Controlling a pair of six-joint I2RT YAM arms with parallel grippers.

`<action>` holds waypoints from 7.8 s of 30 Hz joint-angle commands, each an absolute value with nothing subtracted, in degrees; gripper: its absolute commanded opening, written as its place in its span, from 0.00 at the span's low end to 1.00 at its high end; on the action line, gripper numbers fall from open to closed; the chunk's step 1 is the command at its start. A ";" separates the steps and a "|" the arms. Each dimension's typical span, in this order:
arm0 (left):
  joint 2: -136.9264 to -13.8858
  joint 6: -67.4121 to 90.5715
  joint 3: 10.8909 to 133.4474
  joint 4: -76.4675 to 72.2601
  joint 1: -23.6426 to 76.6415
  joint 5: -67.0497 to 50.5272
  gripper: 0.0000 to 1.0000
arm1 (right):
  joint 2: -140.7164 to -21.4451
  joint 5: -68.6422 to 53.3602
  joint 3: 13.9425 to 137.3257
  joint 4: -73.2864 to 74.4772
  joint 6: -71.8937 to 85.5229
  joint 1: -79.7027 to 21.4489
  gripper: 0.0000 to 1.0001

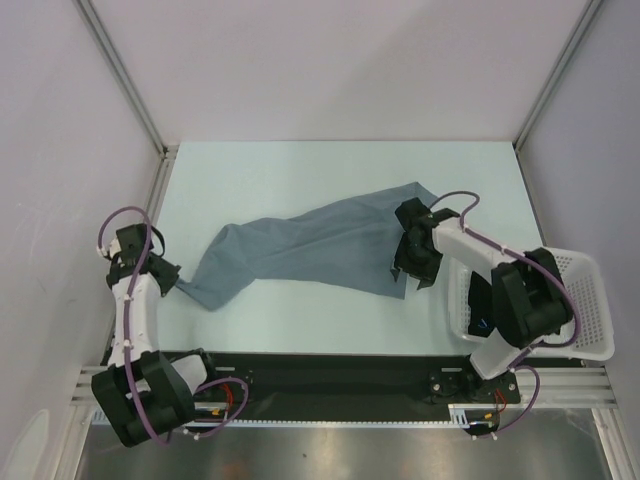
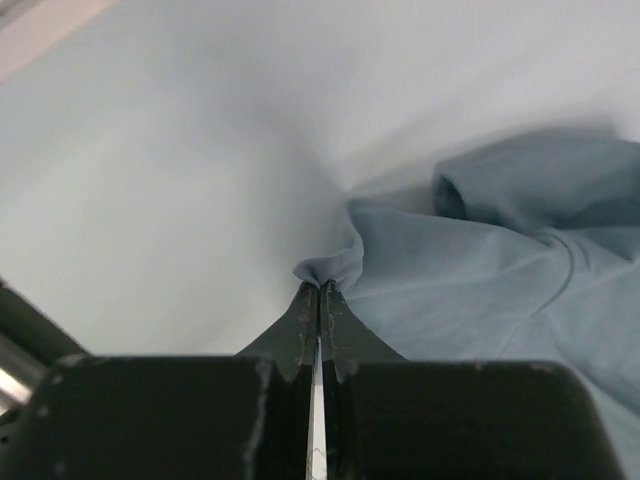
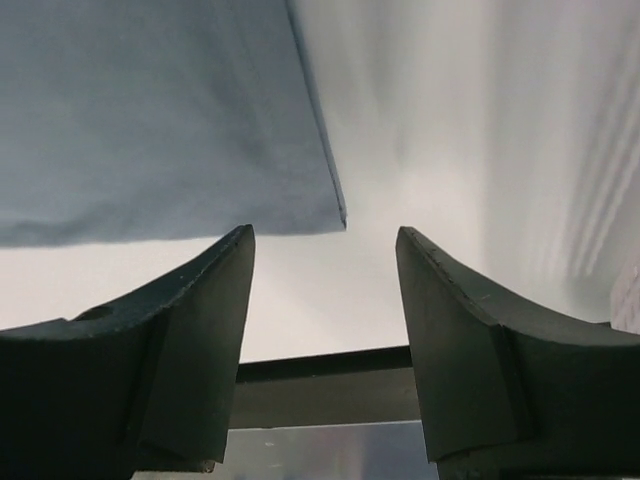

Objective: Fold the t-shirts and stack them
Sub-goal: Flatten the tshirt out

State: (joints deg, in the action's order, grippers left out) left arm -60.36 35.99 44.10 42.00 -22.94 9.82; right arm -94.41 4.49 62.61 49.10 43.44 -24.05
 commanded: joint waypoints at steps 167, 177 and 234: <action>-48.14 -4.12 109.43 10.99 17.23 6.49 0.00 | -53.95 -4.74 80.16 -8.69 20.47 -12.83 0.00; -62.80 -13.35 75.96 -12.43 17.23 18.79 0.00 | -81.19 -5.63 74.36 -24.59 18.64 -15.12 0.00; -130.88 14.94 128.33 -7.73 0.26 9.76 0.00 | -135.00 2.02 120.23 -5.62 13.18 -5.71 0.00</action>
State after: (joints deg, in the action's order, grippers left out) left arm -136.07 14.57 127.22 -8.49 0.56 10.94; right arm -137.60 2.26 116.16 -5.61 15.16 -6.61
